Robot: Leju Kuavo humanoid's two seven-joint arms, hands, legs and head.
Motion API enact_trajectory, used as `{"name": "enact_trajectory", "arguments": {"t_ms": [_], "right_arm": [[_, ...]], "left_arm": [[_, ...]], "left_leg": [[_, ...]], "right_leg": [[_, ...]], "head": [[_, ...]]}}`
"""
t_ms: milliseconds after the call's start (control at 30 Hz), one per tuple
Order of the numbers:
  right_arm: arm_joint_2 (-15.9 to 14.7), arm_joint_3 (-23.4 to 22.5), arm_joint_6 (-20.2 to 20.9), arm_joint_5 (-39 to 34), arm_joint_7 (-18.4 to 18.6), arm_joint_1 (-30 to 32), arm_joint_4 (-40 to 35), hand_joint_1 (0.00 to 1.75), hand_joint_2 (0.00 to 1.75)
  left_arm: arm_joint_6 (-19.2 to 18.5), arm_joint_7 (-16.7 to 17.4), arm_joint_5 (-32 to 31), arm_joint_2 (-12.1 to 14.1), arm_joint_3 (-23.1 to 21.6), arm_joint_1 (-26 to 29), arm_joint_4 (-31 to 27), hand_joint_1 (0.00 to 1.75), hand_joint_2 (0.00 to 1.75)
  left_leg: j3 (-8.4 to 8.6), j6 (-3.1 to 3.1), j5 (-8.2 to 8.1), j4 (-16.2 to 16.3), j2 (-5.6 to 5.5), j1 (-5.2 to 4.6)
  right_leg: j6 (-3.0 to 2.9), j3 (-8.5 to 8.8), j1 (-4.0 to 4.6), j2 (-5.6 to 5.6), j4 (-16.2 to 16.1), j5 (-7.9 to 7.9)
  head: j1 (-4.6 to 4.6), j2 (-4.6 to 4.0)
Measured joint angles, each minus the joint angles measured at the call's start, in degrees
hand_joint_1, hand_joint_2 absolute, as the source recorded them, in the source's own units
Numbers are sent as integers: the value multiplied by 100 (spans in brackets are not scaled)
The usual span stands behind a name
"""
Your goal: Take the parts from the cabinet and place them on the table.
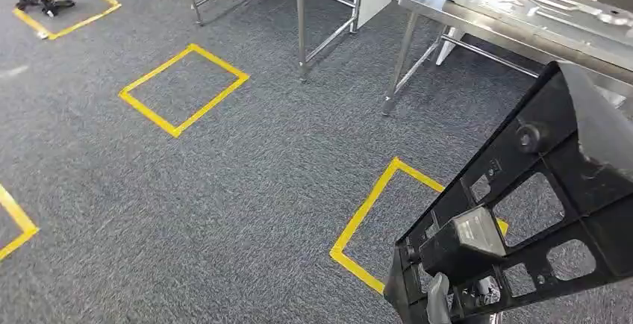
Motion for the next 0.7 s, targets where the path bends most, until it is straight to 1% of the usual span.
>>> {"name": "enact_trajectory", "arguments": {"t_ms": [33, 100, 133, 167, 200, 233, 267, 300, 333, 367, 400, 433, 467, 500, 533, 567, 600, 633, 667, 700], "right_arm": [[0, 4, 0, 2, 9, 0, 0, 175, 175], [-2, 9, -4, 22, 15, 13, 2, 175, 175], [-2, 11, -4, 26, 22, 15, 2, 175, 175], [0, 20, -4, 37, 22, 20, 2, 175, 175], [0, 28, -7, 39, 22, 13, 2, 175, 175], [0, 42, -4, 39, 24, 4, 4, 175, 175], [0, 50, -2, 39, 28, 2, 13, 175, 175], [0, 50, -2, 39, 28, 4, 22, 175, 175], [0, 50, -4, 39, 31, 4, 33, 175, 175], [0, 50, -2, 39, 31, 3, 46, 175, 175], [0, 52, -2, 42, 33, 3, 53, 175, 175], [0, 52, -2, 42, 35, 3, 55, 175, 175], [0, 55, -2, 46, 37, 2, 55, 175, 175], [0, 57, -2, 48, 35, -2, 59, 175, 175], [-2, 61, -2, 48, 39, -20, 63, 175, 175], [0, 66, -2, 48, 42, -17, 66, 175, 175], [-4, 68, -2, 48, 44, -16, 66, 175, 175], [-2, 68, -2, 48, 46, -12, 66, 175, 175], [-4, 68, -2, 48, 48, -13, 66, 175, 175], [-4, 70, -4, 57, 55, -10, 66, 175, 175]], "left_arm": [[-9, 9, -2, 0, 0, 2, 0, 0, 175], [-9, 44, -9, -2, 0, -30, 0, 0, 175], [-9, 50, -11, -2, -2, -44, 0, 0, 175], [-7, 68, -15, -2, -4, -48, 0, 0, 175], [-7, 70, -15, -2, -4, -44, 0, 0, 175], [-7, 77, -17, -2, -4, -36, 0, 0, 175], [-7, 79, -18, -2, -4, -22, 0, 0, 175], [-6, 79, -20, -2, -4, -12, 0, 0, 175], [-7, 81, -20, -2, -4, 2, 0, 0, 175], [-9, 85, -22, -2, -4, 13, 0, 0, 175], [-9, 85, -24, -4, -4, 12, 0, 0, 175], [-9, 85, -24, -2, -4, 7, 0, 0, 175], [-9, 85, -24, -2, -4, 4, 0, 0, 175], [-9, 87, -24, -2, -4, 7, 0, 0, 175], [-11, 85, -26, -2, -7, 6, 0, 0, 175], [-9, 90, -26, -2, -7, 7, 0, 0, 175], [-11, 87, -28, -2, -7, 6, 0, 0, 175], [-11, 90, -28, -2, -7, 11, 0, 0, 175], [-11, 90, -35, -22, -9, 5, 2, 0, 175], [-4, 90, -41, -22, -7, -14, 2, 0, 175]], "left_leg": [[-3, -24, -15, 0, 36, 2], [71, -82, -24, -20, 152, 7], [99, -115, -40, -25, 207, 5], [91, -146, -117, 40, 80, 45], [-4, -163, -288, 267, -192, 46], [-177, -173, -511, 640, -322, 61], [-410, -184, -745, 1133, -410, 66], [-631, -195, -907, 1580, -451, 66], [-764, -201, -918, 1816, -461, 66], [-760, -195, -775, 1745, -466, 67], [-647, -185, -533, 1433, -475, 68], [-433, -170, -228, 922, -514, 72], [-218, -154, 27, 416, -693, 88], [-120, -113, -42, 203, -1049, 102], [-138, -103, -33, 127, -1063, 94], [-146, -77, -25, 157, -981, 68], [-145, -56, -27, 161, -940, 48], [-106, -11, -10, 150, -872, 33], [-107, 59, 45, 77, -775, 93], [-103, 99, 66, 53, -706, 83]], "right_leg": [[-45, -4, -5, 100, 6, 32], [-96, -36, 29, 220, 29, 14], [-136, -33, 15, 282, -12, 35], [-179, 15, -43, 339, -63, 70], [-206, 15, -50, 394, -77, 77], [-233, 4, -49, 440, -76, 88], [-251, -1, -42, 504, -74, 85], [-255, -4, -33, 579, -63, 82], [-256, -7, -29, 659, -51, 81], [-256, -5, -29, 748, -33, 77], [-251, -4, -30, 826, -15, 70], [-237, -2, -34, 915, 6, 61], [-217, -6, -38, 985, 35, 49], [-191, -31, -47, 1036, 60, 38], [-150, -75, -26, 1109, 112, 35], [-99, -100, -59, 1160, 92, 66], [-67, -108, -72, 1215, 77, 74], [-12, -122, -72, 1287, 50, 102], [8, -132, -67, 1252, 82, 85], [23, -197, -45, 862, 230, -41]], "head": [[-24, -2], [-26, 0], [-17, -2], [-35, 0], [-66, -2], [-87, -2], [-92, -2], [-92, -2], [-94, -2], [-91, -2], [-94, -2], [-94, -2], [-94, -2], [-87, 0], [-85, -2], [-89, 0], [-92, -2], [-85, -2], [-96, -2], [-55, -2]]}}
